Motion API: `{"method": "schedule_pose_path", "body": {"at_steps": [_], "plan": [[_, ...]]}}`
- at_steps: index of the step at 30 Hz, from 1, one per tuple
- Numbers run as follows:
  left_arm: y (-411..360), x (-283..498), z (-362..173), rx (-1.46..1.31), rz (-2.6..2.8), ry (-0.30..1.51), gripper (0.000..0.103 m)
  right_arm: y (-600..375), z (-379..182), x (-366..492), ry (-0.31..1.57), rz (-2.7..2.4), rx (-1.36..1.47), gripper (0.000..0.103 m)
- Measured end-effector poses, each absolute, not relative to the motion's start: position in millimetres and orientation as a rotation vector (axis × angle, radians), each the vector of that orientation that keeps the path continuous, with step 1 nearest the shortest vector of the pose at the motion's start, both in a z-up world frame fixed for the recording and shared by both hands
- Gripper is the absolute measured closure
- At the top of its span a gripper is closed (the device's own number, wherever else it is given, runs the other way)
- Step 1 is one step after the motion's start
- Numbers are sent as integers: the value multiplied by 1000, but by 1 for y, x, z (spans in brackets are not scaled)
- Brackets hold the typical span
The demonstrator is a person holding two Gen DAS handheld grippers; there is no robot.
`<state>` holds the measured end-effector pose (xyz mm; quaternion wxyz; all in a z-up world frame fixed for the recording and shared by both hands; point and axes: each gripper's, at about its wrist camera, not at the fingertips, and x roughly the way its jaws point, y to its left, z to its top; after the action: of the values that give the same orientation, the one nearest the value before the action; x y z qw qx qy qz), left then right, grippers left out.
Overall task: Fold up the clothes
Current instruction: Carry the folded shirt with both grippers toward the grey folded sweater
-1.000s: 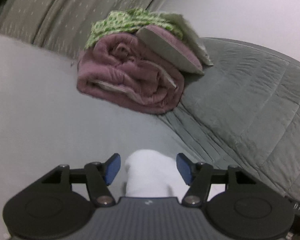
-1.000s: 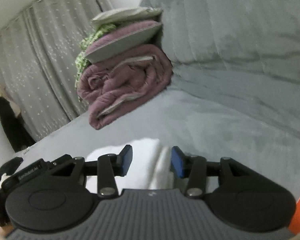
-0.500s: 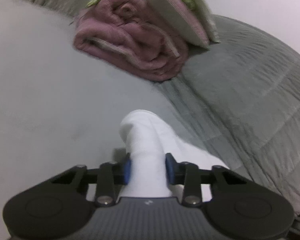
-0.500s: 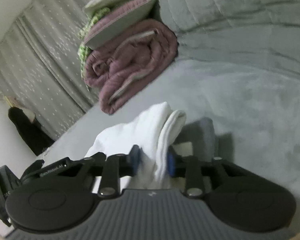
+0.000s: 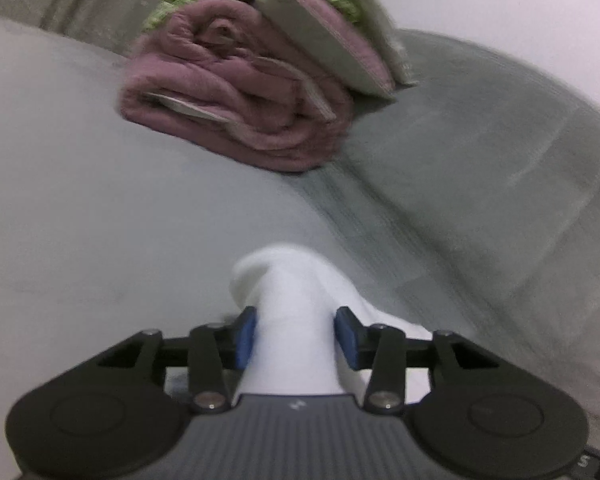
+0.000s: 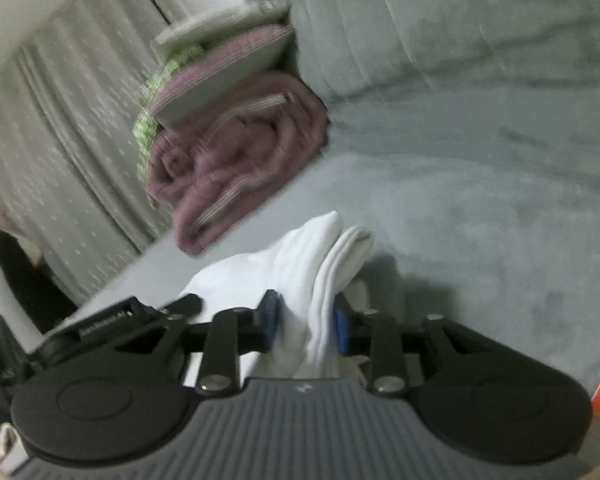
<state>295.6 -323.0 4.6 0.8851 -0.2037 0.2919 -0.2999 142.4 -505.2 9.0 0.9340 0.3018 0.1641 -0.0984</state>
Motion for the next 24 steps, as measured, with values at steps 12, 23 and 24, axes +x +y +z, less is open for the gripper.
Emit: {"method": "schedule_pose_path", "body": {"at_steps": [12,23,24], "plan": [[-296,264,23,-442,-600,445,48,-537,22,110,267,-110,670,44],[-312,222,12,-272,-720,376,50,-538,-18,75,307,45,837,34],[-314,223,6,-257,-708,373,50,-537,-20,79,319,54,837,34]]}}
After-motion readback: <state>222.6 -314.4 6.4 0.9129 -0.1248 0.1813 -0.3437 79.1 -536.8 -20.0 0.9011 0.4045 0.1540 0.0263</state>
